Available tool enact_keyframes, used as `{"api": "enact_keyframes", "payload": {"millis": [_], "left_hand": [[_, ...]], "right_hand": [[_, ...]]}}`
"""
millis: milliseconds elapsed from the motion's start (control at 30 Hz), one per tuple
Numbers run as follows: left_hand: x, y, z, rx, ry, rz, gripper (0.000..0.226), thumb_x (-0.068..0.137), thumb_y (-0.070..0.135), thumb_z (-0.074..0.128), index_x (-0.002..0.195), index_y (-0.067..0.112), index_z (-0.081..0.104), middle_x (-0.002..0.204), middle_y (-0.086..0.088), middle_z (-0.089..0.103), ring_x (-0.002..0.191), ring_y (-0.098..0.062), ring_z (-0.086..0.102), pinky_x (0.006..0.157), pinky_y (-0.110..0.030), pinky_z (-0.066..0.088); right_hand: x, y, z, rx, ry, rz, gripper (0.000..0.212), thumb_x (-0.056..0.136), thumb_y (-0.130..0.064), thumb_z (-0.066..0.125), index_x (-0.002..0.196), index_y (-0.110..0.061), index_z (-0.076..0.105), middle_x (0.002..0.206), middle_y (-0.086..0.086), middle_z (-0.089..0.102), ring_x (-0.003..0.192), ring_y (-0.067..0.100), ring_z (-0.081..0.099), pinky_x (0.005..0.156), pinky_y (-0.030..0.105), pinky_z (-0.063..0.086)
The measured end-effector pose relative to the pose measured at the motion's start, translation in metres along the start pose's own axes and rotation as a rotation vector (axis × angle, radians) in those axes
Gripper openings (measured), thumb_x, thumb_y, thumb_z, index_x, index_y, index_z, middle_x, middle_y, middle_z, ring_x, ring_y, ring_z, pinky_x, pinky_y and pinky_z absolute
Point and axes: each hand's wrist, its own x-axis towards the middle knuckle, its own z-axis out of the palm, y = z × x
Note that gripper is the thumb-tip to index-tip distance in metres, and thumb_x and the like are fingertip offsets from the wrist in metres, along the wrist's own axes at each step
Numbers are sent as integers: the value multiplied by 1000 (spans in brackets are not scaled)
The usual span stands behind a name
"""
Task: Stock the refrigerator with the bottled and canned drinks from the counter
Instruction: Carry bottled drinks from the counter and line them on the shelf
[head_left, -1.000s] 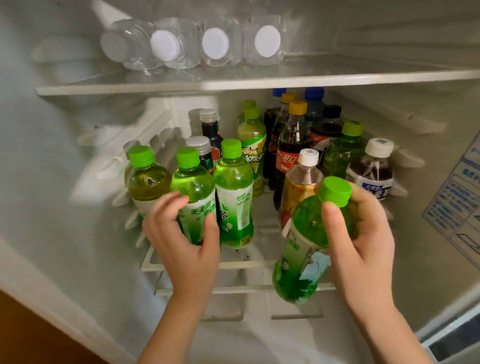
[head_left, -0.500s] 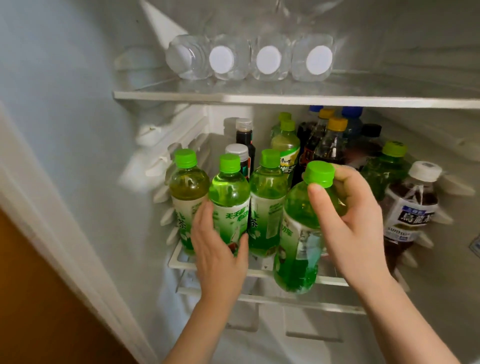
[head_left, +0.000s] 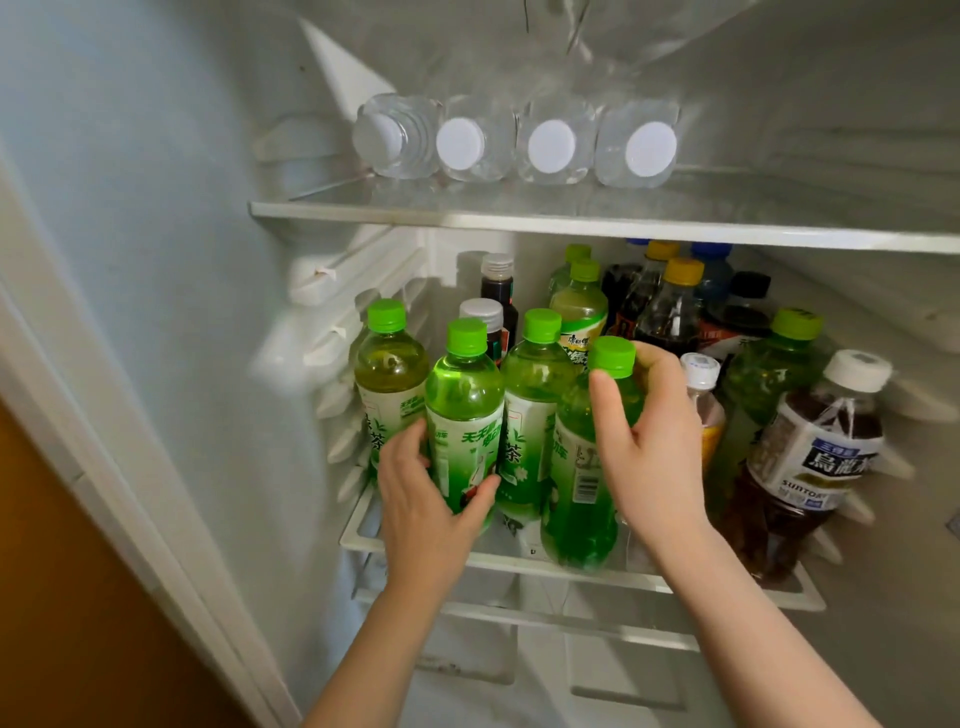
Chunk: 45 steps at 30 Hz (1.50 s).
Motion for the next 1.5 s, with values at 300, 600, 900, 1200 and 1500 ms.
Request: {"api": "enact_keyframes", "payload": {"millis": [300,600,900,1200,1500], "left_hand": [[29,-24,4,-115,-77,35,83,62,45,78,131,23,36,108,26,36,93,3,44,76,-30,50],[43,-28,10,-254,-148,-75,75,60,45,77,117,52,29,113,33,41,106,16,46,77,-9,42],[23,-43,-8,-266,-10,-40,76,72,19,77,134,31,33,128,9,42,120,-10,46,98,-21,41],[12,-29,-11,-174,-70,40,79,89,43,49,145,47,-6,154,12,3,142,2,4,118,-27,10],[2,-9,7,184,1,177,134,55,84,57,147,15,-11,153,-26,-9,144,-40,-8,117,-52,-1]], "right_hand": [[10,-6,25,-47,-3,-2,40,95,-27,52,127,-4,48,109,3,63,98,16,60,82,35,51],[17,-16,53,-50,51,10,36,95,-25,53,124,-4,50,105,5,62,94,17,60,80,31,49],[9,-26,65,8,22,29,41,95,-27,52,128,-3,46,112,8,61,101,22,59,87,42,49],[8,-32,64,107,-15,91,36,90,-28,61,119,-8,53,101,-8,61,86,-5,55,77,8,42],[24,-20,39,411,-122,330,17,87,-44,55,96,-31,62,108,-5,62,102,4,57,89,28,43]]}}
